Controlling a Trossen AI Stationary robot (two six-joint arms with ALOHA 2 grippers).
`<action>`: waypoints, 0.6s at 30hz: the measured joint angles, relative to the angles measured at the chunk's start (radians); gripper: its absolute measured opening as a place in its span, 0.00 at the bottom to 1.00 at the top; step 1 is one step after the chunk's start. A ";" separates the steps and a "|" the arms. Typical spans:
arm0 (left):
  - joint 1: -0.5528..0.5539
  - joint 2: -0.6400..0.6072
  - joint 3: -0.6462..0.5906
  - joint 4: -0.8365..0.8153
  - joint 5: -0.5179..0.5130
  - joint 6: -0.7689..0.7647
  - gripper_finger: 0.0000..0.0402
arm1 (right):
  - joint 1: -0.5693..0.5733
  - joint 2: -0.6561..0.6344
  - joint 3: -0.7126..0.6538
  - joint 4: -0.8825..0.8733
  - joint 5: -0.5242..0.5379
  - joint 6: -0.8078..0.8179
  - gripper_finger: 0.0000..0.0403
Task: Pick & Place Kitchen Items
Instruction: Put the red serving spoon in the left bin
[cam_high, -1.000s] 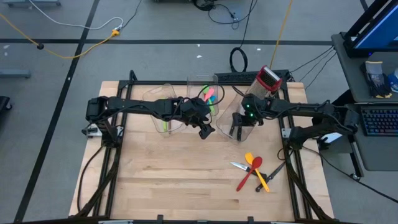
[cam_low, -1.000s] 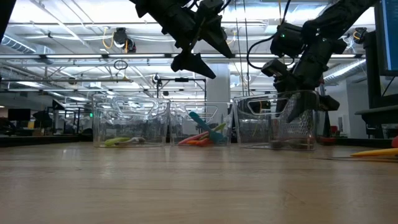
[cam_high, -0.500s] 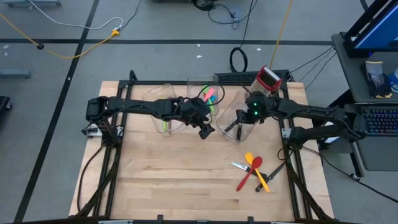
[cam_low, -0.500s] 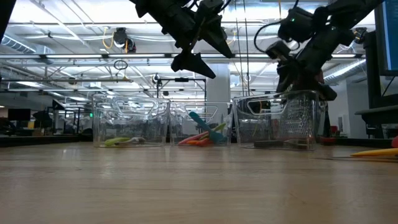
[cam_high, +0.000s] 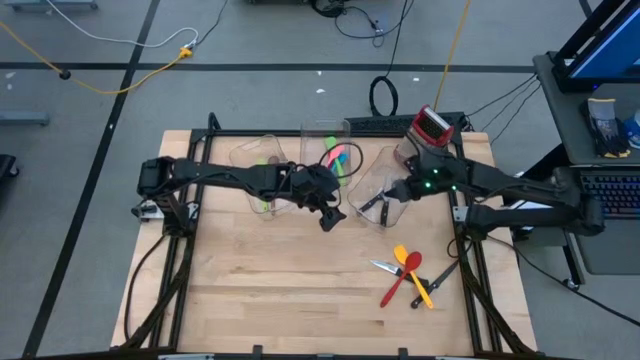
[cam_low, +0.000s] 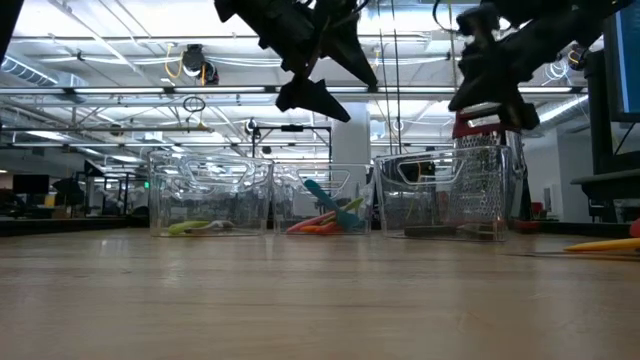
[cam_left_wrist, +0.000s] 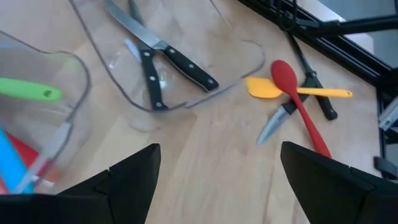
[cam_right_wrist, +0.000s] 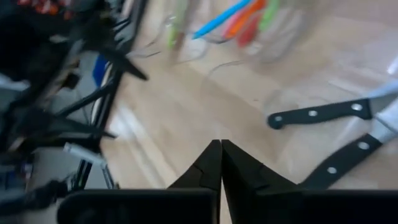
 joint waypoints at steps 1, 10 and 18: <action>-0.008 0.000 0.000 0.000 -0.004 0.000 0.84 | 0.012 -0.016 0.000 0.000 0.000 -0.017 0.00; -0.089 0.000 0.000 0.031 -0.063 -0.002 0.84 | 0.103 -0.166 0.000 0.000 0.004 -0.182 0.00; -0.153 0.000 0.000 0.145 -0.086 -0.120 0.84 | 0.146 -0.286 0.000 0.000 0.001 -0.266 0.00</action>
